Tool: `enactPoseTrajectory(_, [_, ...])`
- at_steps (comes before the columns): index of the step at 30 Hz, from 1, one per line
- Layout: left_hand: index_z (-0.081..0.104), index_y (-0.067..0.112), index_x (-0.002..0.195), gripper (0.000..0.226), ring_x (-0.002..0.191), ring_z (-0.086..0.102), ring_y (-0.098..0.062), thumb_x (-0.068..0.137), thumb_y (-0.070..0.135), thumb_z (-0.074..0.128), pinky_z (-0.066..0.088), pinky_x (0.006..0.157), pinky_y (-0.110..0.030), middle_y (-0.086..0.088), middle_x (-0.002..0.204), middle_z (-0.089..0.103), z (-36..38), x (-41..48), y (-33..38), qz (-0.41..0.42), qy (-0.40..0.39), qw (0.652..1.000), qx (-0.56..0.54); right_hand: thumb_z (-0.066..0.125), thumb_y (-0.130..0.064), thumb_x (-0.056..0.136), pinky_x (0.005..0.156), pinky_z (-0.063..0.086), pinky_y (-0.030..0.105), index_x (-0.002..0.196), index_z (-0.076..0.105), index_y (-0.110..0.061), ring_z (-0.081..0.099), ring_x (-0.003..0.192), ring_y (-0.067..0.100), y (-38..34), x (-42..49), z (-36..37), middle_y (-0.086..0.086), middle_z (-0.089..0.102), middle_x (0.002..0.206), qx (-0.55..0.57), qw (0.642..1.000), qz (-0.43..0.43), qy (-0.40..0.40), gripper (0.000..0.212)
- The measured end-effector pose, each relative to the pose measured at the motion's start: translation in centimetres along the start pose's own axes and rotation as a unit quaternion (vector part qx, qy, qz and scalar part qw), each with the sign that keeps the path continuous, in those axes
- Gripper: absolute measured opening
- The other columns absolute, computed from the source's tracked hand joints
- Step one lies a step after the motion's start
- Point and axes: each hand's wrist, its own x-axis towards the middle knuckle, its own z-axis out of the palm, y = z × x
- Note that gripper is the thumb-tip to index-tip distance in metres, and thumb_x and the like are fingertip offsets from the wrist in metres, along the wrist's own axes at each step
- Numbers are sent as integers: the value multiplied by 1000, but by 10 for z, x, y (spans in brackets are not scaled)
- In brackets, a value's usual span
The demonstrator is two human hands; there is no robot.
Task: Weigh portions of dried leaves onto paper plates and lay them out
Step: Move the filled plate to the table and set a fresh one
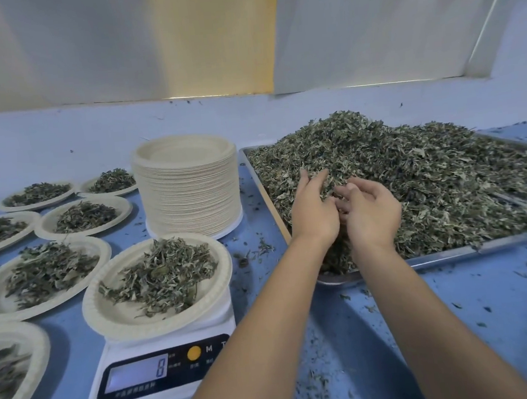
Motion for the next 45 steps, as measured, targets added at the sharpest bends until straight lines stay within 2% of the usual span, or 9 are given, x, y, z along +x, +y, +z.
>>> enactPoseTrajectory(4, [47,18,138,38,139,31,-17,102,14,35,24,114,-31,-1,146,43,3,-1,7,-6,-17,1000,7,56,-11,94,64,53,28,100,66,-10,65,65,12,3,3,0,4,69,79,-4,999,22,31,12])
enactPoseTrajectory(8, [33,20,146,46,146,-5,-18,102,33,31,2,118,-47,4,159,4,0,-1,14,-18,-47,998,27,61,-14,90,73,53,33,92,66,-18,63,77,16,4,-4,4,1,67,82,-35,999,27,6,7])
enactPoseTrajectory(14, [45,15,139,40,133,39,-14,101,27,36,29,109,-27,0,144,44,-31,-13,19,-26,31,998,-48,59,-8,91,57,48,21,100,67,1,61,73,18,-7,-30,33,13,67,85,-2,993,49,-106,15])
enactPoseTrajectory(18, [54,13,130,34,120,53,-19,100,17,39,41,105,-36,-7,131,57,-74,-21,18,-37,107,988,-102,52,2,91,51,48,15,104,66,3,61,65,12,-21,-57,59,12,66,80,50,981,49,-183,18])
enactPoseTrajectory(21, [59,9,119,29,87,64,-17,96,7,40,53,70,-26,-10,103,65,-114,-33,16,-57,149,973,-168,49,7,89,50,49,15,98,67,2,59,53,5,-29,-81,82,9,64,72,25,969,22,-246,20])
enactPoseTrajectory(24, [61,9,106,24,71,61,-15,92,1,43,48,57,-20,-9,88,64,-154,-46,15,-76,176,953,-235,51,5,86,56,50,17,83,68,-12,59,53,1,-34,-99,102,1,65,68,-48,940,-34,-335,24])
enactPoseTrajectory(28, [61,10,105,22,101,62,-18,93,6,44,49,77,-23,-6,105,64,-204,-57,7,-120,212,926,-289,62,-12,85,65,45,18,77,68,-27,57,65,0,-33,-107,117,-11,65,70,-221,876,-143,-405,18])
enactPoseTrajectory(37, [59,9,110,24,106,59,-18,95,13,40,43,84,-28,-5,117,63,-236,-65,-9,-186,207,885,-374,61,-25,88,65,30,10,120,64,-27,48,95,0,-19,-114,120,-9,62,120,-431,735,-214,-477,32])
enactPoseTrajectory(45, [60,12,92,24,105,60,-19,97,15,37,43,86,-28,-6,114,64,-229,-64,-11,-217,182,872,-399,69,-16,82,66,40,6,97,72,-27,56,74,-2,-22,-117,117,-11,67,93,-421,713,-197,-525,19])
